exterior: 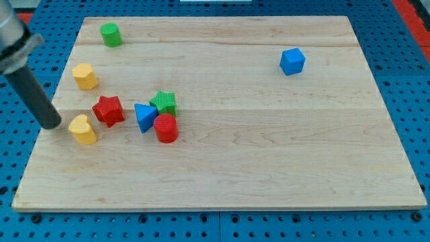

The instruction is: Push the red star into the blue triangle

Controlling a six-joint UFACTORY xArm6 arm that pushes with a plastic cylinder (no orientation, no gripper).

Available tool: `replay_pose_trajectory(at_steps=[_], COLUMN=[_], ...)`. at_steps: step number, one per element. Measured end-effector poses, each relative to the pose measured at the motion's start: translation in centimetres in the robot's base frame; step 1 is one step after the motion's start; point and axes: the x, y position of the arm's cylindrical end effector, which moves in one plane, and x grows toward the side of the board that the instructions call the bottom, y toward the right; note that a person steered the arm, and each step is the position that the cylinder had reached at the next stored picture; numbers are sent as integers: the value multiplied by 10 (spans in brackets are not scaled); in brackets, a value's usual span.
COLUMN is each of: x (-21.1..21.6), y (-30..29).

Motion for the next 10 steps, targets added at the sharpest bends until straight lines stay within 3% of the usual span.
replay_pose_trajectory(at_steps=[2, 3, 4, 5, 6, 7, 8, 9, 10], x=[24, 45, 64, 12, -11, -36, -38, -38, -30], y=[83, 69, -28, -44, -42, 11, 22, 77, 43])
